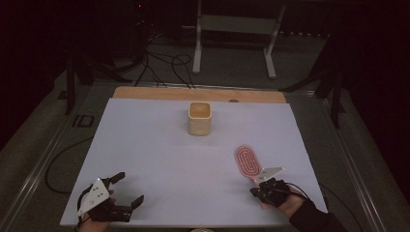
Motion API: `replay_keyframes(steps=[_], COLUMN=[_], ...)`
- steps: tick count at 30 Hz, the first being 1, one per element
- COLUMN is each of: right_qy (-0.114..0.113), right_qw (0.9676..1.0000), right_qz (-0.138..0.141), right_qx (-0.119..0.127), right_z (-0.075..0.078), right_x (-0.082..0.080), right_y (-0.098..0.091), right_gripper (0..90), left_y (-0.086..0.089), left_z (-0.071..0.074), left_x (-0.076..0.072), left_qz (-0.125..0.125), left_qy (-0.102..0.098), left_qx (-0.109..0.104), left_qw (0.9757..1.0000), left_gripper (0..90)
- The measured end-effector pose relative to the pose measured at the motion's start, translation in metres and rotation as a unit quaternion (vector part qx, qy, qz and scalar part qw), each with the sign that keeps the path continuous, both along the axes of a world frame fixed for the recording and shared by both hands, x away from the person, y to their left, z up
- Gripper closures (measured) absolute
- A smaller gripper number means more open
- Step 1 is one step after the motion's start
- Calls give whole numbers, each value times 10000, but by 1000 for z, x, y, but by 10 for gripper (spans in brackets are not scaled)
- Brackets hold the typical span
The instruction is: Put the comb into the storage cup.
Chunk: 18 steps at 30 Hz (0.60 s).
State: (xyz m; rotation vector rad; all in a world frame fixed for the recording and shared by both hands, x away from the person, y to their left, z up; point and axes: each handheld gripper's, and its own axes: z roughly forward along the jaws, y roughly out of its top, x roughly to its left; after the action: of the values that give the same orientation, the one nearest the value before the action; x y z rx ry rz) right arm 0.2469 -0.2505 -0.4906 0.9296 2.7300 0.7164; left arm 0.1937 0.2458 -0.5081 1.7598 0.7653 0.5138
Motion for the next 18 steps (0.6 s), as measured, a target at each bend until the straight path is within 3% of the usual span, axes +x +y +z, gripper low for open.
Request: replay_keyframes(steps=[8,18], right_qy=[-97,-58], right_qw=[9995,9982], right_qz=[-287,-586], right_qx=[-52,-116], right_z=[-1,-1], right_x=[1,8], right_y=[-22,-42], right_gripper=[900,900], left_y=[0,-1], left_z=[0,0], left_x=[0,0], left_qz=[-6,-2], left_qy=[-1,4], left_qx=[2,27], left_qw=[10000,10000], left_gripper=[4,4])
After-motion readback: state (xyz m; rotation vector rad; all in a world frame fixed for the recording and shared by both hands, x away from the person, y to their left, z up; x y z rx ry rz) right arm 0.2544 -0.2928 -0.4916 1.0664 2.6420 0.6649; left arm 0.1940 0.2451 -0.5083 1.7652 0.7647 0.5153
